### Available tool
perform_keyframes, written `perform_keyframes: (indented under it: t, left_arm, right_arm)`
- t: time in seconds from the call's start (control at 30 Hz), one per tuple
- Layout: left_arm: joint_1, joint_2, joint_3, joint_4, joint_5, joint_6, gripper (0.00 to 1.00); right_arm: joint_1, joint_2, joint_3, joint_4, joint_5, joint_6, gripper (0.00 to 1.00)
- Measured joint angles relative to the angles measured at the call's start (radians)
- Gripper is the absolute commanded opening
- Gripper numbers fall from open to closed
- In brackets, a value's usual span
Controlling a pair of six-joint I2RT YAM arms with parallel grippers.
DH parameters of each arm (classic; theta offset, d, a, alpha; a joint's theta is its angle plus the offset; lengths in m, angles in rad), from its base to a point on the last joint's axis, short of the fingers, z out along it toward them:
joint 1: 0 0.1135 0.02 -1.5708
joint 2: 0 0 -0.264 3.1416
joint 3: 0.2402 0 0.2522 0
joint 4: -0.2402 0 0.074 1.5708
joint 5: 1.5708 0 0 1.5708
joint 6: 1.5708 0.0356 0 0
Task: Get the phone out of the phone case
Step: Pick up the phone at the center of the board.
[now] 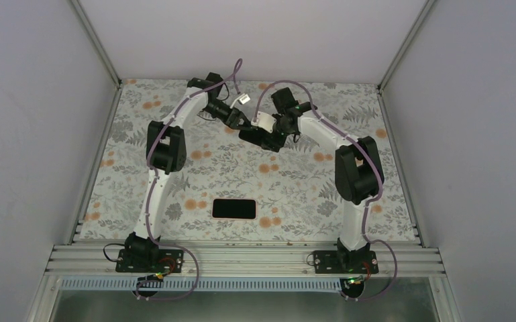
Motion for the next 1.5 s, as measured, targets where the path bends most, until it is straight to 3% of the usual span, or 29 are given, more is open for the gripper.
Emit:
perform_keyframes:
  t: [0.3,0.5,0.63,0.8,1.07,1.13,1.33,1.5]
  left_arm:
    - [0.002,0.000,0.000,-0.064,-0.002,0.059,0.58]
    - [0.002,0.000,0.000,-0.088,0.001,0.064,0.19]
    - [0.002,0.000,0.012,-0.132,0.052,-0.017,0.04]
    - [0.007,0.000,0.015,-0.141,0.051,-0.032,0.02]
    - [-0.023,-0.032,-0.032,-0.112,-0.031,0.105,0.02]
    - [-0.028,-0.096,-0.126,-0.084,-0.066,0.134,0.02]
    - [-0.047,-0.537,-0.582,0.169,-0.231,0.161,0.02]
    - [-0.129,-0.848,-0.785,0.382,-0.373,0.170,0.02]
  right_arm:
    - [0.000,0.000,0.000,0.038,0.010,0.021,0.69]
    - [0.000,0.000,0.000,0.060,0.021,0.030,0.69]
    - [0.010,0.000,-0.001,0.073,0.064,0.026,0.73]
    - [0.018,0.000,-0.001,0.081,0.073,0.029,0.99]
    - [-0.043,-0.077,-0.035,0.050,-0.062,0.033,1.00]
    - [-0.106,-0.130,-0.043,0.016,-0.135,0.018,1.00]
    - [-0.367,-0.285,-0.084,-0.130,-0.389,-0.132,1.00]
    - [-0.374,-0.312,-0.212,-0.167,-0.477,-0.195,0.94]
